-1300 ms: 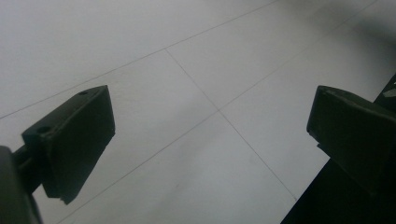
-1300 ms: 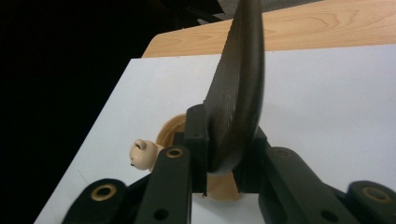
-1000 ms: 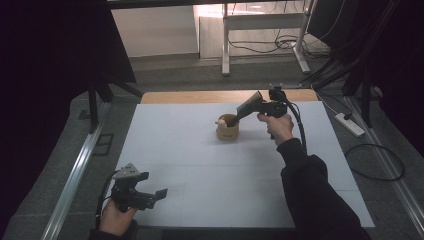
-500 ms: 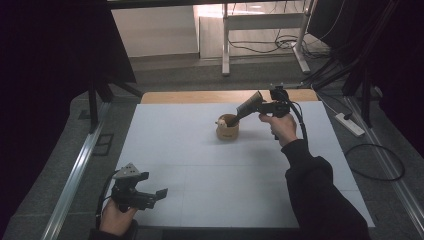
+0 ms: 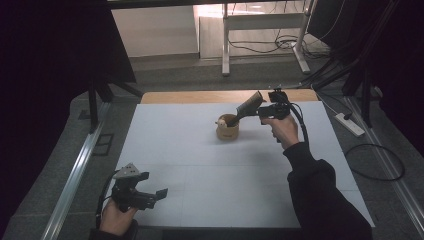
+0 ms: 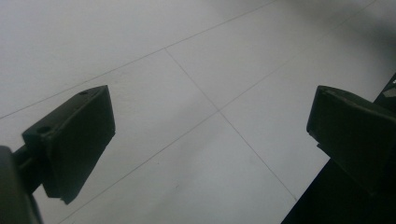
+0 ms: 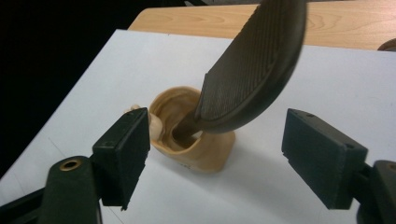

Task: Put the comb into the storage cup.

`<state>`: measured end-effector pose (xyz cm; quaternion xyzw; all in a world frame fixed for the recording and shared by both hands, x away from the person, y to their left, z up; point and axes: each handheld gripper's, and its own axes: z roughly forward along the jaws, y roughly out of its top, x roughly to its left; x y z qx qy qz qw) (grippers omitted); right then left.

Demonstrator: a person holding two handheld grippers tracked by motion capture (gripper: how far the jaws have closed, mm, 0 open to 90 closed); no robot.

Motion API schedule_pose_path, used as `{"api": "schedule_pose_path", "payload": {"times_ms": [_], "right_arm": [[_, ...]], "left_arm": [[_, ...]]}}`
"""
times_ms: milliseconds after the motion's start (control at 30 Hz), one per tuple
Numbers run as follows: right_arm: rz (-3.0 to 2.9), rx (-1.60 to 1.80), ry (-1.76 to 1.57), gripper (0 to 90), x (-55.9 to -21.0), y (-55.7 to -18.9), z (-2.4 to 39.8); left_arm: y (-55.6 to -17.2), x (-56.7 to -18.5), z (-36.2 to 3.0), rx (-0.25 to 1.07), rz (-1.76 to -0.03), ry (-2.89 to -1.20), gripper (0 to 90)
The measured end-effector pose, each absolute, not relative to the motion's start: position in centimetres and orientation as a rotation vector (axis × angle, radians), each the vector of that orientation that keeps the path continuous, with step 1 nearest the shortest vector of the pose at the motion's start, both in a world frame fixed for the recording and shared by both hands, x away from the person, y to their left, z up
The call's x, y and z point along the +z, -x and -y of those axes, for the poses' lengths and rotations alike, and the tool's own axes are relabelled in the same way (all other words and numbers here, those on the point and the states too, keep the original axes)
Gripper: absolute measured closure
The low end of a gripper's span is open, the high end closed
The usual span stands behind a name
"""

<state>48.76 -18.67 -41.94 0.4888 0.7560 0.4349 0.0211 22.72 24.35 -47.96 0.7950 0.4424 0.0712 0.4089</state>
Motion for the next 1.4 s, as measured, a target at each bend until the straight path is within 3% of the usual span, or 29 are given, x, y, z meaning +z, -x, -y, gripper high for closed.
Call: {"api": "schedule_pose_path", "payload": {"times_ms": [567,1400], "right_arm": [[-2.425,1.264,-1.344,8.9,-42.0,-47.2,17.9],[-2.464,1.207,-1.182,3.4,-42.8,-44.1,17.8]], "left_arm": [[-22.7,-48.0,-24.3,0.180,-1.116,-2.005,1.9],[-22.7,-48.0,-24.3,0.182,-1.112,-2.011,2.2]]}}
